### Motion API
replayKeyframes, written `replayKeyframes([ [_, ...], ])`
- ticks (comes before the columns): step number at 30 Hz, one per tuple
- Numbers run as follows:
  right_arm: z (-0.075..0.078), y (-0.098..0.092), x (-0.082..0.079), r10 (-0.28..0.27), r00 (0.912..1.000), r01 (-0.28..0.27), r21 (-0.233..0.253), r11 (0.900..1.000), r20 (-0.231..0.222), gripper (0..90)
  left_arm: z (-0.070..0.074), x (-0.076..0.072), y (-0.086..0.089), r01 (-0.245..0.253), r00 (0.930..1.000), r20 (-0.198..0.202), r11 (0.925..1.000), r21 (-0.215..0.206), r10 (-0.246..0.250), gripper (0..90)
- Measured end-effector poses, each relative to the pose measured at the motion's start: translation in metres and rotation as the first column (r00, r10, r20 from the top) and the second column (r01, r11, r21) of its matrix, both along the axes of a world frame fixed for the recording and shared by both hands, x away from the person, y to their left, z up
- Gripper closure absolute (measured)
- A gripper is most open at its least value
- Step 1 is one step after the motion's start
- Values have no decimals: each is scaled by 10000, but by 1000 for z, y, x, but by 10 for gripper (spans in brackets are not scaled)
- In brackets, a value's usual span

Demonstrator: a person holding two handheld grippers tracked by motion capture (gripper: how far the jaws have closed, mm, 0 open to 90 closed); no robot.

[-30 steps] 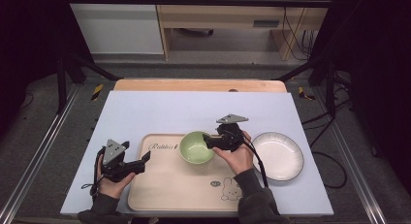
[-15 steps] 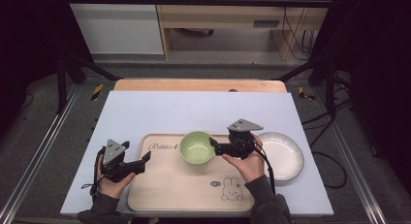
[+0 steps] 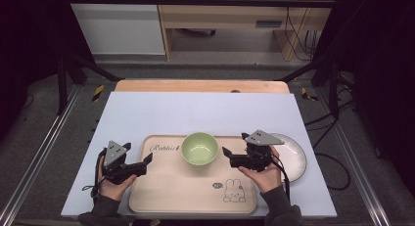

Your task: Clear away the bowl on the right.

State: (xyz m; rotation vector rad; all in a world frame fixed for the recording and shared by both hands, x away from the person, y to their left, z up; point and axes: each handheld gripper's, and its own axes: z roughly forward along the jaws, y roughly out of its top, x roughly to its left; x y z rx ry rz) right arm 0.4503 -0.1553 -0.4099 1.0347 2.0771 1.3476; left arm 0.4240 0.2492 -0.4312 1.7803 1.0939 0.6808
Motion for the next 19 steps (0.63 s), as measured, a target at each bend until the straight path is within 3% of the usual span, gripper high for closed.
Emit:
replayKeyframes([
  [12, -13, -31, -13, -520, 9979, 516, 113, 9986, 388, 148, -3, 0, 2, 101, 9999, -45, 9999, 1, -101, 131],
  [19, -14, -36, -15, -635, 9969, 628, 157, 9979, 455, 149, -6, 0, 5, 74, 9999, -109, 10000, -1, -74, 130],
])
